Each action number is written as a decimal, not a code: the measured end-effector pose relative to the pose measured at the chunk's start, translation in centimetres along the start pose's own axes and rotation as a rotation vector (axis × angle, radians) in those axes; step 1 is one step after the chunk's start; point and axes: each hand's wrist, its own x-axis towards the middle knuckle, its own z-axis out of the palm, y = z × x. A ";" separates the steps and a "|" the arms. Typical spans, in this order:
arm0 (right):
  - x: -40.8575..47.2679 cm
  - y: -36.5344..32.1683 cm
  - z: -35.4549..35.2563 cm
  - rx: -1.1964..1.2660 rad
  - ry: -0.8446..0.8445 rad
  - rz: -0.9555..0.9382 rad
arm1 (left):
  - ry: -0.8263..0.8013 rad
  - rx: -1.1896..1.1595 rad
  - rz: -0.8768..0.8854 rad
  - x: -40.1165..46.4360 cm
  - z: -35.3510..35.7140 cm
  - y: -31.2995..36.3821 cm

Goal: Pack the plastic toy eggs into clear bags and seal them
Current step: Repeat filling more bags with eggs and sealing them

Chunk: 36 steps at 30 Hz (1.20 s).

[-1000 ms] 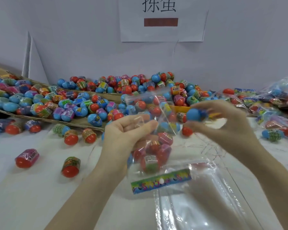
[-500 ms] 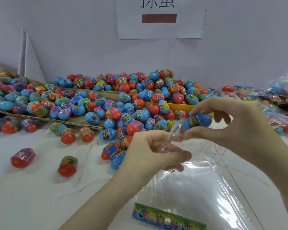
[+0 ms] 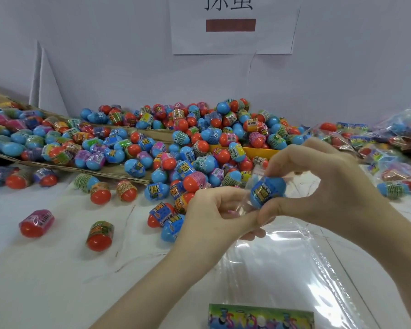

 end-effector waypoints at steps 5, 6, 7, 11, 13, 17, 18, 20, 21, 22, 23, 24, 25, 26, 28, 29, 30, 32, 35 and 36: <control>0.0 0.5 0.4 0.233 -0.058 0.104 | -0.016 0.130 0.089 0.0 0.0 0.0; 0.0 0.5 0.4 0.269 -0.057 0.122 | -0.017 0.138 0.092 0.0 -0.1 0.0; 0.1 0.5 0.5 0.301 -0.046 0.141 | -0.014 0.140 0.094 0.1 -0.1 0.1; 0.2 0.4 1.2 0.315 0.039 0.188 | 0.018 0.173 0.117 0.1 0.1 -0.2; 0.3 0.2 1.5 0.289 0.073 0.200 | 0.032 0.209 0.122 0.1 0.0 -0.5; 0.3 0.0 1.5 0.292 0.138 0.264 | 0.039 0.156 0.108 0.2 -0.2 -0.7; 0.3 0.0 1.5 0.280 0.140 0.270 | 0.041 0.149 0.109 0.2 -0.2 -0.7; 0.2 -0.1 1.7 0.230 0.145 0.257 | 0.055 0.144 0.110 0.2 -0.2 -0.8; 0.2 -0.2 1.8 0.203 0.144 0.239 | 0.063 0.155 0.117 0.2 -0.1 -0.8; 0.2 -0.3 1.9 0.184 0.135 0.217 | 0.064 0.175 0.128 0.2 -0.1 -0.8; 0.2 -0.4 2.0 0.177 0.122 0.199 | 0.062 0.195 0.140 0.2 0.0 -0.7; 0.2 -0.5 2.0 0.178 0.096 0.184 | 0.059 0.202 0.146 0.2 0.0 -0.7; 0.2 -0.4 2.0 0.184 0.058 0.172 | 0.062 0.202 0.139 0.1 0.0 -0.6; 0.2 -0.4 1.8 0.192 0.013 0.159 | 0.068 0.198 0.120 0.1 -0.1 -0.6; 0.3 -0.1 1.4 0.252 -0.061 0.154 | 0.078 0.151 0.054 0.3 -0.2 -0.6; 0.3 0.0 1.3 0.309 -0.082 0.170 | 0.076 0.123 0.021 0.3 -0.3 -0.5; 0.3 0.1 1.2 0.356 -0.109 0.188 | 0.070 0.104 -0.003 0.4 -0.3 -0.5; 0.2 0.2 1.2 0.369 -0.171 0.195 | 0.048 0.076 -0.027 0.5 -0.4 -0.3; 0.0 0.2 1.3 0.284 -0.261 0.168 | 0.028 0.077 -0.006 0.5 -0.7 -0.3; -0.1 0.2 1.3 0.259 -0.305 0.166 | 0.022 0.101 0.004 0.5 -0.7 -0.4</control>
